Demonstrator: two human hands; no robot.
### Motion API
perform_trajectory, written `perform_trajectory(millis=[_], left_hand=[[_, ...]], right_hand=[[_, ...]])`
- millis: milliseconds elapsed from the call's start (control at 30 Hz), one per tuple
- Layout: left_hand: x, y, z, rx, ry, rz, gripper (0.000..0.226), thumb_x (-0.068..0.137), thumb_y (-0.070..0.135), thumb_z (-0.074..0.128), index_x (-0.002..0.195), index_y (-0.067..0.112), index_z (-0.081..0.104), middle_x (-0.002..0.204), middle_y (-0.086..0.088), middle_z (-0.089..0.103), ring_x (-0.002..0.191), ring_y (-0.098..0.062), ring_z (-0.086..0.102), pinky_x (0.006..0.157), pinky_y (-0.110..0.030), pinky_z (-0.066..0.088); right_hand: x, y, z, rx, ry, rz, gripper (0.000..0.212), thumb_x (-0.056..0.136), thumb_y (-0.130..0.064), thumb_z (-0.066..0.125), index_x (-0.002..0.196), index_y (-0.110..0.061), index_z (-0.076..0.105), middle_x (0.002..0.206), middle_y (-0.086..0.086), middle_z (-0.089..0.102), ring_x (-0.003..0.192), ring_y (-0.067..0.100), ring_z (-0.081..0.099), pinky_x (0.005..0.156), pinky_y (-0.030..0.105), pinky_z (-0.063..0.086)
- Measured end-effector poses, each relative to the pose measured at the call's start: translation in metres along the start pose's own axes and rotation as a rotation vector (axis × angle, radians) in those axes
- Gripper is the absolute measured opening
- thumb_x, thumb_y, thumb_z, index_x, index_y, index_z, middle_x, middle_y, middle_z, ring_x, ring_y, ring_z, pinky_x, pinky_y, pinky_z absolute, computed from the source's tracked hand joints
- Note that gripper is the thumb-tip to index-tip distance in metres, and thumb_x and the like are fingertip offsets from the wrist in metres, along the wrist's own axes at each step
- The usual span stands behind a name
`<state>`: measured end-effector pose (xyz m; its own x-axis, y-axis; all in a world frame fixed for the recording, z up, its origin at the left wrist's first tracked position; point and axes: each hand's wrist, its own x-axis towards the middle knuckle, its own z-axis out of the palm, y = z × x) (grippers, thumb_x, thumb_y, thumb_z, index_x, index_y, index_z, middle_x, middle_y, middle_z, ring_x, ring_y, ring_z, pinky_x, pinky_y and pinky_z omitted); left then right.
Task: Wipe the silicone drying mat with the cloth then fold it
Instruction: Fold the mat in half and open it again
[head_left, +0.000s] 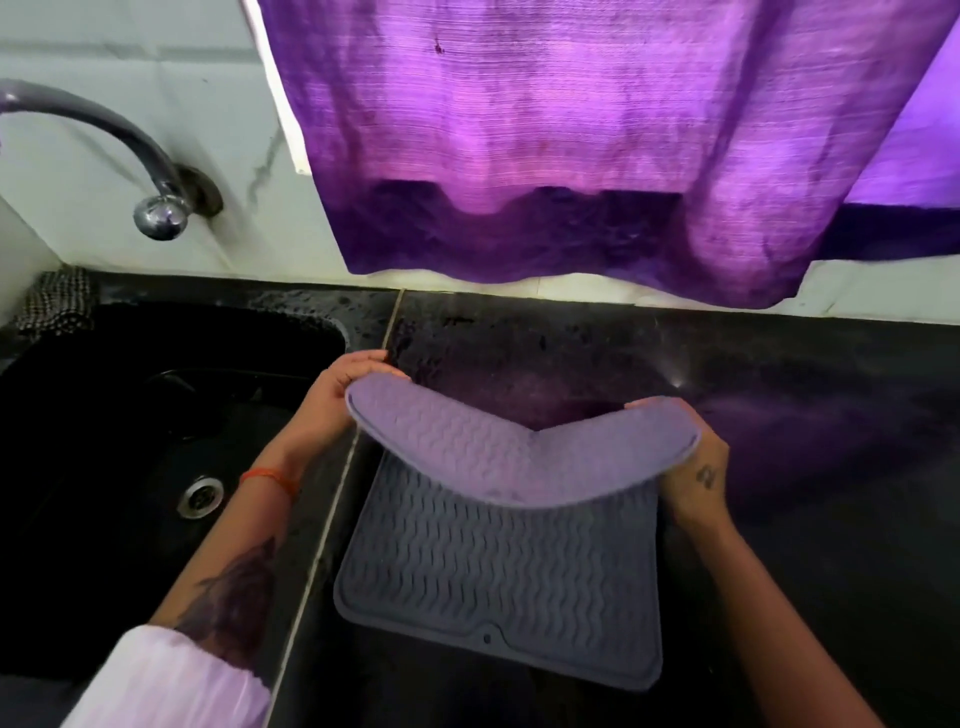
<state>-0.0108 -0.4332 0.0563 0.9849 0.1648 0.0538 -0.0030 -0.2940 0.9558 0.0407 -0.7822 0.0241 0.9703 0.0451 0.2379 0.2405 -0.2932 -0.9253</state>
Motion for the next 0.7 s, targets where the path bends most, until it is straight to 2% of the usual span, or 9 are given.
perform_trajectory(millis=[67,133,200,267,400,467,533,633,700], left_hand=[[0.013,-0.001,0.006,-0.049,0.071,-0.028,0.024,0.089,-0.004,0.054,0.099,0.014,0.068,0.086,0.004,0.065,0.090,-0.012,0.059,0.082,-0.026,0.048],[0.025,-0.006,0.009,-0.043,0.125,-0.033,0.019,0.093,0.004,0.053,0.078,0.014,0.062,0.071,0.012,0.063,0.073,-0.009,0.056,0.070,-0.029,0.046],[0.036,-0.017,0.008,-0.082,0.211,-0.064,0.019,0.093,0.011,0.055,0.076,0.015,0.062,0.076,0.002,0.064,0.075,-0.017,0.055,0.069,-0.033,0.045],[0.044,-0.024,0.007,-0.088,0.301,-0.088,0.014,0.092,0.017,0.058,0.083,0.014,0.067,0.083,-0.007,0.067,0.078,-0.020,0.059,0.073,-0.035,0.047],[0.064,-0.035,0.002,0.096,0.385,-0.134,0.016,0.091,0.023,0.061,0.086,0.011,0.070,0.082,-0.003,0.069,0.080,-0.016,0.061,0.077,-0.034,0.049],[0.072,-0.039,0.001,0.192,0.409,-0.186,0.018,0.090,0.023,0.062,0.085,0.007,0.070,0.082,-0.007,0.068,0.079,-0.017,0.060,0.072,-0.031,0.045],[0.078,-0.044,0.001,0.256,0.432,-0.248,0.021,0.091,0.022,0.061,0.091,0.003,0.071,0.085,-0.009,0.068,0.079,-0.017,0.059,0.070,-0.026,0.041],[0.085,-0.049,0.003,0.299,0.443,-0.305,0.025,0.091,0.023,0.061,0.101,0.002,0.071,0.092,-0.012,0.070,0.086,-0.022,0.062,0.071,-0.023,0.039],[0.091,-0.050,0.004,0.321,0.426,-0.327,0.025,0.091,0.023,0.061,0.101,0.002,0.071,0.093,-0.014,0.070,0.088,-0.026,0.063,0.069,-0.023,0.039]], right_hand=[[0.012,0.002,0.007,-0.041,0.086,0.008,0.010,0.091,-0.011,0.057,0.081,-0.011,0.058,0.069,-0.007,0.058,0.060,-0.004,0.051,0.059,0.021,0.044],[0.024,0.003,0.014,-0.046,0.141,-0.002,0.016,0.092,-0.018,0.057,0.085,-0.004,0.056,0.073,0.005,0.059,0.065,0.001,0.050,0.060,0.016,0.043],[0.034,0.006,0.021,-0.066,0.187,0.007,0.013,0.093,-0.018,0.056,0.091,-0.006,0.059,0.080,0.010,0.062,0.071,0.010,0.053,0.061,0.011,0.043],[0.043,0.006,0.030,-0.092,0.198,0.012,0.010,0.093,-0.016,0.056,0.097,-0.009,0.061,0.083,0.005,0.063,0.071,0.011,0.056,0.062,0.008,0.044],[0.061,0.002,0.054,-0.159,0.183,0.013,0.011,0.091,-0.010,0.056,0.100,-0.009,0.064,0.083,-0.004,0.062,0.071,0.002,0.056,0.063,0.000,0.040],[0.070,0.005,0.062,-0.174,0.186,0.038,0.011,0.091,-0.010,0.056,0.099,-0.008,0.064,0.083,-0.001,0.064,0.071,0.007,0.057,0.062,0.000,0.039],[0.076,0.009,0.069,-0.186,0.184,0.084,0.012,0.091,-0.011,0.056,0.100,-0.008,0.064,0.085,0.001,0.064,0.076,0.011,0.058,0.061,0.003,0.040],[0.082,0.016,0.078,-0.217,0.173,0.144,0.014,0.092,-0.013,0.056,0.102,-0.008,0.064,0.086,0.002,0.064,0.079,0.015,0.059,0.068,0.019,0.043],[0.084,0.019,0.082,-0.240,0.177,0.175,0.015,0.092,-0.013,0.056,0.102,-0.007,0.064,0.087,0.003,0.064,0.080,0.017,0.059,0.071,0.021,0.041]])
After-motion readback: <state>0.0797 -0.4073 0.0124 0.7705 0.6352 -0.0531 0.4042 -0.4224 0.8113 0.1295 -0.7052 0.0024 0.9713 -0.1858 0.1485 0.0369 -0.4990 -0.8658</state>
